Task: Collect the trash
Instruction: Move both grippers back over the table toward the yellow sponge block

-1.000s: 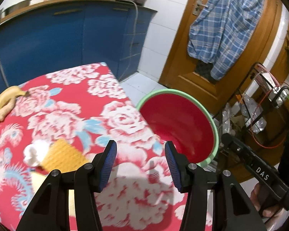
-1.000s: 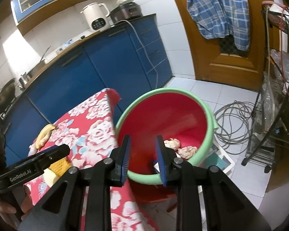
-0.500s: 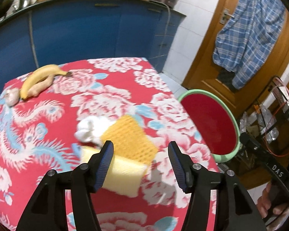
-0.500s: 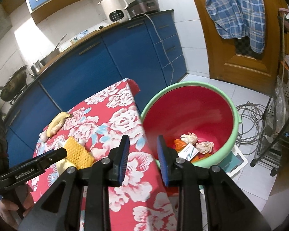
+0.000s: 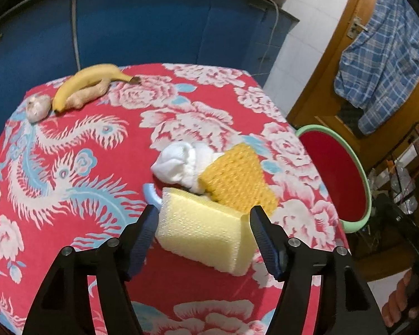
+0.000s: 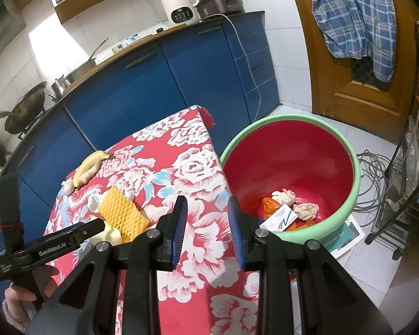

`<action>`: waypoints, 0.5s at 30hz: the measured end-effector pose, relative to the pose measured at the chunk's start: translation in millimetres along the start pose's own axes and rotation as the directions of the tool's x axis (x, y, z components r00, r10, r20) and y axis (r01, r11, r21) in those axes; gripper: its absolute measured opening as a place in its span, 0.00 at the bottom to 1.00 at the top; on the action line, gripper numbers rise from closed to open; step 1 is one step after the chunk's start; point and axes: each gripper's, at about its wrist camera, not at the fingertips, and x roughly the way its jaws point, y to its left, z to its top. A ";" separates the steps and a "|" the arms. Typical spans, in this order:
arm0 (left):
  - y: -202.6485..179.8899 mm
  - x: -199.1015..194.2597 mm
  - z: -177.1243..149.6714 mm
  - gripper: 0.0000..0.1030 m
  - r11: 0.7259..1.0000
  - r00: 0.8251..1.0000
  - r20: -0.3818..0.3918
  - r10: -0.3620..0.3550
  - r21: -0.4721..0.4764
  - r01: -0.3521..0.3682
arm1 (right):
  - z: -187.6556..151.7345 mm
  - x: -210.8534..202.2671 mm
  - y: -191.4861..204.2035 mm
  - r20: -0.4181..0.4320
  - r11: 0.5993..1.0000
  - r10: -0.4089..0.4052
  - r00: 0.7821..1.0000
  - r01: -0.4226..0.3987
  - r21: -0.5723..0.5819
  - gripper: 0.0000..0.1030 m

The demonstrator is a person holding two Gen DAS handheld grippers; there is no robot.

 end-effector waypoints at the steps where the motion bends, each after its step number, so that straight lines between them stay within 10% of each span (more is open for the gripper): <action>1: 2.5 2.5 -0.2 0.68 1.000 1.000 -0.007 0.002 -0.011 -0.003 | -0.5 0.2 0.3 -0.001 1.000 0.001 1.000 -0.001 -0.002 0.31; 15: 12.8 22.1 -5.0 0.70 0.995 0.997 -0.061 -0.036 -0.097 0.030 | -6.4 9.3 7.2 -0.027 1.000 0.008 1.000 -0.009 -0.019 0.31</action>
